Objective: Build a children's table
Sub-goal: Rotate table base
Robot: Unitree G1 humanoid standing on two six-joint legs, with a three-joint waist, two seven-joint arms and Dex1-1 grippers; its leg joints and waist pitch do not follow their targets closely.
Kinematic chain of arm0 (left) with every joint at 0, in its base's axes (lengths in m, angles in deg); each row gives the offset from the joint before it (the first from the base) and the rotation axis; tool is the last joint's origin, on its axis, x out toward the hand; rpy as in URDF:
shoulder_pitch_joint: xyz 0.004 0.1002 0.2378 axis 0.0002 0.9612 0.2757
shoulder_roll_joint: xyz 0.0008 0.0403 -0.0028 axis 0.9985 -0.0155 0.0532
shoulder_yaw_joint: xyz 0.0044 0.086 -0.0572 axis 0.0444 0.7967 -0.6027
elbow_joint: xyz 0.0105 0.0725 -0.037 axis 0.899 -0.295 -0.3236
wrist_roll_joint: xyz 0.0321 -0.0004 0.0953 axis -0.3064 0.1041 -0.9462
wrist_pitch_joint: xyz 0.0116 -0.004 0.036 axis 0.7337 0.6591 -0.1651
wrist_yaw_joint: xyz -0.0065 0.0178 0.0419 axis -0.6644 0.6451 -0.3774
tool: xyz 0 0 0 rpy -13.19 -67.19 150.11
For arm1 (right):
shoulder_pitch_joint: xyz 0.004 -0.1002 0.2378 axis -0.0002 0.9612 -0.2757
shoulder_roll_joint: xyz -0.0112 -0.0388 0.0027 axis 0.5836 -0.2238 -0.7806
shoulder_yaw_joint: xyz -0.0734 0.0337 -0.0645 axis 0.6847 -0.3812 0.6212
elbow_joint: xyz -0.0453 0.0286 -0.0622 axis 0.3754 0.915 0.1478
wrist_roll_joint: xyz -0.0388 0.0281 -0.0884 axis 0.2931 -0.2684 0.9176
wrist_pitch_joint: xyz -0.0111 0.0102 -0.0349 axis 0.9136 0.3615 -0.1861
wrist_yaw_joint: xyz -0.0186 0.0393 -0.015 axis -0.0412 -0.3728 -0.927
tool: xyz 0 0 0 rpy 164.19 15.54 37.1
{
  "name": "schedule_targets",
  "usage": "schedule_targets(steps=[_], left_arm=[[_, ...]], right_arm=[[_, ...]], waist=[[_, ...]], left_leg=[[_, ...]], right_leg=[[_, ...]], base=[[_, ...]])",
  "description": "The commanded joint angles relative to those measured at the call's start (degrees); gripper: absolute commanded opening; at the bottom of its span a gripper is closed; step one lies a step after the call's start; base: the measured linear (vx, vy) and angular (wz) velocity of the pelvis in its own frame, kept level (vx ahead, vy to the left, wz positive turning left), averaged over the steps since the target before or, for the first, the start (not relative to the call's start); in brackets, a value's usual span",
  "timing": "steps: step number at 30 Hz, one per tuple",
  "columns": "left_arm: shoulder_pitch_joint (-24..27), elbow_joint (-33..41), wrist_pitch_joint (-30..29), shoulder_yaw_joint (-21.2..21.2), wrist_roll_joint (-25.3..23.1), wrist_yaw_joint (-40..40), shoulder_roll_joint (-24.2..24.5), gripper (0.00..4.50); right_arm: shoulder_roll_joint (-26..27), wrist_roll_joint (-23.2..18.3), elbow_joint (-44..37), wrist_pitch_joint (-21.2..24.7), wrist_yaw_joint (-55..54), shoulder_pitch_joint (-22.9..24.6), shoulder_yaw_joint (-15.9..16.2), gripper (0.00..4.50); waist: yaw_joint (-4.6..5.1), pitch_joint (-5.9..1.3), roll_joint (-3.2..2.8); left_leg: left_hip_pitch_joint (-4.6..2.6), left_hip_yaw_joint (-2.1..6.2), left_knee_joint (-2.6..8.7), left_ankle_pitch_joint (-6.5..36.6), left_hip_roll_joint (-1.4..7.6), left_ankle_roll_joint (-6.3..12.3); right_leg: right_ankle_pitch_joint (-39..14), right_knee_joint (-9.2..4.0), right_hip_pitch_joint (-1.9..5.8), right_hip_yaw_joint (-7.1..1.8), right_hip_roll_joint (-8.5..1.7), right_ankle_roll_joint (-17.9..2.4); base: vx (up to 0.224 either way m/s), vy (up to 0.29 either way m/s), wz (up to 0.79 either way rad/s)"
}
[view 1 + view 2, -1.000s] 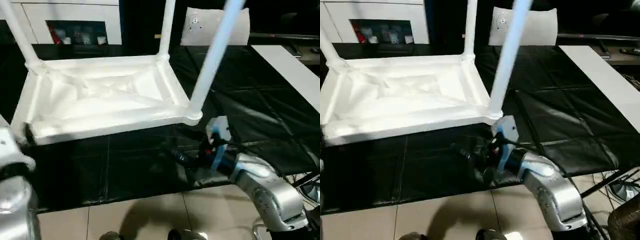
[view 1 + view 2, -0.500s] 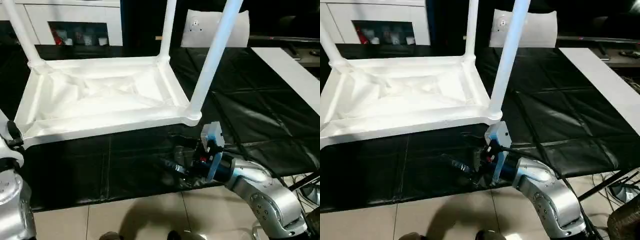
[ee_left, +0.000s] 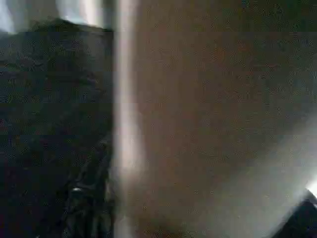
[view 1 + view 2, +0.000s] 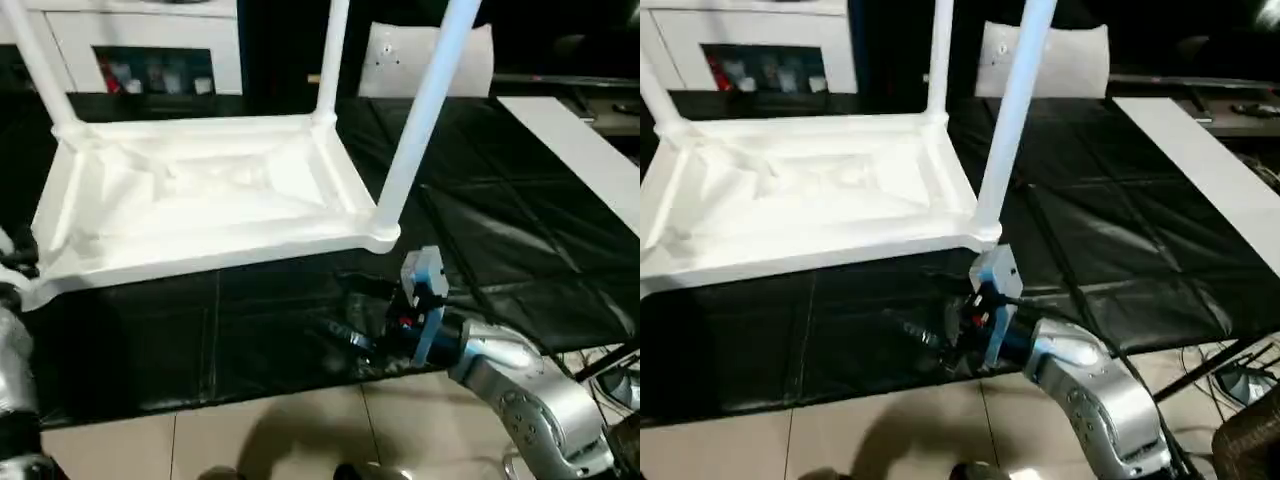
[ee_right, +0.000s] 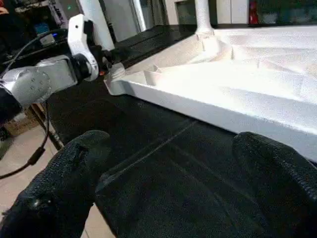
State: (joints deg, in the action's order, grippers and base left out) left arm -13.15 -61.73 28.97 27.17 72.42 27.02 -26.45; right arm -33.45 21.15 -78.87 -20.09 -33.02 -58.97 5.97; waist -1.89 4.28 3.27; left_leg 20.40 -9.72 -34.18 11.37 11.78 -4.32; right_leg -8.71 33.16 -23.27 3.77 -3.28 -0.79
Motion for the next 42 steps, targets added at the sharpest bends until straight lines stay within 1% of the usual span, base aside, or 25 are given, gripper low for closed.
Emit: schedule_targets(steps=[1,6,7,8,9,10,11,12,14,15,17,18,20,21,23,24,26,27,28,29,31,33,35,38,42], left_arm=[[1.64,-0.06,-0.86,1.78,2.98,8.71,0.22,3.15],[10.45,9.53,-4.68,6.83,8.71,23.89,0.17,3.15],[13.30,13.33,-6.16,8.99,10.86,27.15,-0.03,3.15],[15.02,15.44,-6.83,10.57,12.22,29.19,0.01,3.15],[17.28,18.69,-8.18,12.96,13.92,31.18,-0.06,3.15],[17.28,18.69,-8.18,12.96,13.92,31.18,-0.06,3.15],[19.84,22.50,-9.84,16.25,16.10,34.25,-0.08,3.15],[19.84,22.50,-9.84,16.25,16.10,34.25,-0.08,3.15],[21.19,24.96,-10.70,18.30,16.91,35.64,-0.31,3.15],[21.70,26.05,-11.01,19.25,17.16,36.24,-0.46,3.15],[22.43,28.18,-11.94,21.16,17.82,37.01,-0.80,3.15],[23.05,33.27,-14.28,26.17,19.01,38.45,-1.46,3.15],[23.10,35.44,-15.67,27.93,19.71,38.83,-1.65,3.15],[23.07,35.58,-15.77,28.06,19.78,38.84,-1.67,3.15],[22.33,38.55,-17.93,31.04,21.22,39.18,-2.14,3.15],[21.11,41.61,-20.33,35.12,22.62,39.97,-2.71,3.15],[21.11,41.61,-20.33,35.12,22.62,39.97,-2.71,3.15],[20.25,43.04,-21.42,37.91,22.95,40.23,-3.47,3.15],[19.07,43.72,-21.90,40.47,22.82,40.01,-4.99,3.15],[17.80,43.83,-22.20,42.55,22.60,39.70,-6.64,3.15],[17.80,43.83,-22.20,42.55,22.60,39.70,-6.64,3.15],[15.55,43.62,-22.64,45.84,22.27,39.21,-9.93,3.15],[14.26,44.03,-23.36,48.59,22.09,38.80,-12.14,3.15],[13.54,44.38,-24.00,50.20,21.84,38.05,-13.17,3.15],[11.69,42.74,-23.05,51.87,20.02,36.65,-15.42,3.15]], right_arm=[[-0.42,0.86,-0.73,-0.30,-0.96,-0.11,-0.49,4.50],[0.44,6.32,4.56,-0.93,-8.28,-1.68,-2.39,4.50],[1.11,7.80,6.63,-0.99,-11.05,-2.40,-3.14,4.50],[1.55,8.63,7.94,-0.99,-12.76,-2.86,-3.64,4.50],[2.14,10.15,9.60,-1.48,-15.01,-3.40,-3.78,4.50],[2.14,10.15,9.60,-1.48,-15.01,-3.40,-3.78,4.50],[3.16,12.14,11.90,-1.96,-18.34,-3.92,-3.87,4.50],[3.16,12.14,11.90,-1.96,-18.34,-3.92,-3.87,4.50],[3.82,13.25,13.46,-1.93,-20.47,-4.15,-3.95,4.50],[4.04,13.81,14.25,-1.86,-21.41,-4.24,-3.94,4.50],[4.43,14.77,15.96,-1.86,-23.02,-4.50,-3.96,4.50],[4.97,16.89,20.50,-2.17,-25.66,-5.43,-3.55,4.50],[5.46,17.35,22.29,-2.38,-26.28,-5.90,-3.61,4.50],[5.50,17.38,22.42,-2.41,-26.32,-5.95,-3.62,4.50],[6.34,17.95,25.46,-3.36,-27.13,-7.02,-3.69,4.50],[7.69,18.32,29.18,-4.90,-27.66,-8.50,-3.97,4.50],[7.69,18.32,29.18,-4.90,-27.66,-8.50,-3.97,4.50],[8.58,18.36,31.17,-6.01,-27.68,-9.47,-4.01,4.50],[9.62,18.21,32.83,-7.17,-27.61,-10.57,-4.07,4.50],[10.62,17.91,33.98,-7.93,-27.51,-11.57,-4.13,4.50],[10.62,17.91,33.98,-7.93,-27.51,-11.57,-4.13,4.50],[12.13,17.76,35.37,-9.22,-26.98,-13.31,-3.57,4.50],[13.03,18.23,36.48,-10.24,-26.38,-14.56,-2.75,4.50],[13.59,18.66,37.83,-11.23,-25.93,-15.40,-2.52,4.50],[13.70,19.67,39.71,-12.95,-24.74,-16.33,-1.85,4.50]], waist=[[-0.03,-3.41,-2.09],[-0.14,-2.78,-2.09],[-0.12,-2.44,-1.14],[-0.30,-2.35,-1.58],[-0.48,-2.14,-1.19],[-0.63,-2.21,-1.43],[-0.57,-2.08,-1.11],[-0.71,-2.16,-1.25],[-0.41,-2.10,-1.22],[-0.28,-2.06,-0.78],[-0.11,-2.11,-0.92],[0.29,-2.17,-0.76],[0.53,-2.26,-0.77],[0.73,-2.31,-0.72],[0.93,-2.55,-0.65],[1.10,-2.53,-0.57],[1.38,-2.64,-0.48],[1.49,-2.70,-0.39],[1.68,-2.68,-0.92],[1.88,-2.81,-0.79],[2.26,-2.86,-0.57],[2.86,-2.90,-0.69],[3.26,-3.03,-0.38],[3.78,-2.77,-0.11],[4.18,-2.95,-0.18]], left_leg=[[-0.77,0.74,5.00,16.43,1.43,-1.43],[-1.26,0.47,5.30,20.36,1.69,-2.60],[-1.15,0.52,5.39,21.84,1.67,-2.67],[-1.41,0.59,5.46,22.96,1.67,-2.94],[-1.99,0.42,5.29,24.33,1.62,-2.85],[-1.99,0.59,5.29,24.63,1.69,-3.16],[-2.01,0.44,5.38,25.54,1.54,-2.97],[-2.01,0.61,5.36,25.35,1.54,-3.20],[-1.54,0.71,5.64,25.08,1.46,-3.14],[-1.28,0.76,5.70,24.69,1.47,-3.12],[-1.20,0.79,5.68,24.16,1.40,-3.22],[-1.11,0.76,5.62,23.74,1.42,-3.34],[-1.24,0.56,5.49,23.48,1.36,-3.29],[-0.72,0.61,5.53,22.21,1.23,-3.07],[-0.58,0.50,5.43,20.61,1.24,-2.95],[-0.44,0.33,5.36,18.97,1.26,-2.75],[-0.21,0.18,5.23,16.99,1.14,-2.48],[-0.11,0.12,5.21,16.04,1.20,-2.38],[-0.14,0.05,5.23,15.07,1.24,-2.46],[-0.05,0.00,5.08,14.25,1.17,-2.58],[0.11,-0.03,5.02,13.68,1.09,-2.48],[0.27,-0.03,4.95,13.40,1.06,-2.28],[0.27,-0.20,4.65,13.49,0.99,-1.76],[0.53,-0.15,4.64,15.15,0.92,-1.47],[0.54,-0.14,4.40,13.93,1.10,-1.02]], right_leg=[[-15.49,-3.44,1.90,-2.69,-3.68,-8.66],[-20.30,-3.79,1.23,-2.93,-3.85,-9.12],[-23.58,-3.97,1.17,-2.92,-4.09,-8.56],[-26.66,-4.36,0.94,-2.98,-4.23,-7.75],[-28.76,-4.90,0.30,-3.05,-4.07,-6.80],[-28.99,-4.59,0.34,-3.07,-4.18,-6.72],[-30.43,-5.03,0.28,-2.97,-3.85,-5.59],[-30.38,-4.77,0.30,-3.04,-4.04,-5.50],[-30.61,-4.93,0.64,-2.97,-3.86,-4.11],[-30.85,-4.90,0.82,-2.94,-3.88,-3.75],[-31.32,-4.86,0.84,-2.99,-3.97,-3.19],[-30.44,-4.65,0.84,-3.02,-3.89,-3.17],[-29.18,-4.67,0.69,-3.09,-3.69,-3.38],[-27.76,-4.48,1.08,-3.10,-3.66,-3.62],[-25.61,-4.07,1.23,-3.15,-3.61,-4.04],[-23.61,-3.82,1.23,-3.18,-3.58,-4.80],[-21.29,-3.61,1.54,-3.22,-3.42,-5.24],[-20.12,-3.47,1.68,-3.26,-3.42,-5.33],[-18.44,-3.32,1.63,-3.31,-3.42,-6.08],[-16.61,-3.17,1.87,-3.21,-3.26,-6.48],[-15.62,-3.04,2.15,-3.19,-3.23,-6.87],[-15.26,-2.97,2.26,-3.15,-3.24,-7.15],[-15.99,-3.12,2.21,-3.19,-3.24,-7.42],[-21.27,-3.61,2.05,-3.12,-3.28,-6.14],[-20.14,-3.55,1.89,-3.10,-3.15,-6.34]], base=[[0.000,0.000,0.00],[0.000,0.000,0.00],[0.000,0.000,0.00],[0.000,0.000,0.00],[0.000,0.000,0.00],[0.000,0.000,0.00],[0.000,0.000,0.00],[0.000,0.000,0.00],[0.000,0.000,0.00],[0.000,0.000,0.00],[0.000,0.000,0.00],[0.000,0.000,0.00],[0.000,0.000,0.00],[0.000,0.000,0.00],[0.000,0.000,0.00],[0.000,0.000,0.00],[0.000,0.000,0.00],[0.000,0.000,0.00],[0.000,0.000,0.00],[0.000,0.000,0.00],[0.000,0.000,0.00],[0.000,0.000,0.00],[0.000,0.000,0.00],[0.000,0.000,0.00],[0.000,0.000,0.00]])
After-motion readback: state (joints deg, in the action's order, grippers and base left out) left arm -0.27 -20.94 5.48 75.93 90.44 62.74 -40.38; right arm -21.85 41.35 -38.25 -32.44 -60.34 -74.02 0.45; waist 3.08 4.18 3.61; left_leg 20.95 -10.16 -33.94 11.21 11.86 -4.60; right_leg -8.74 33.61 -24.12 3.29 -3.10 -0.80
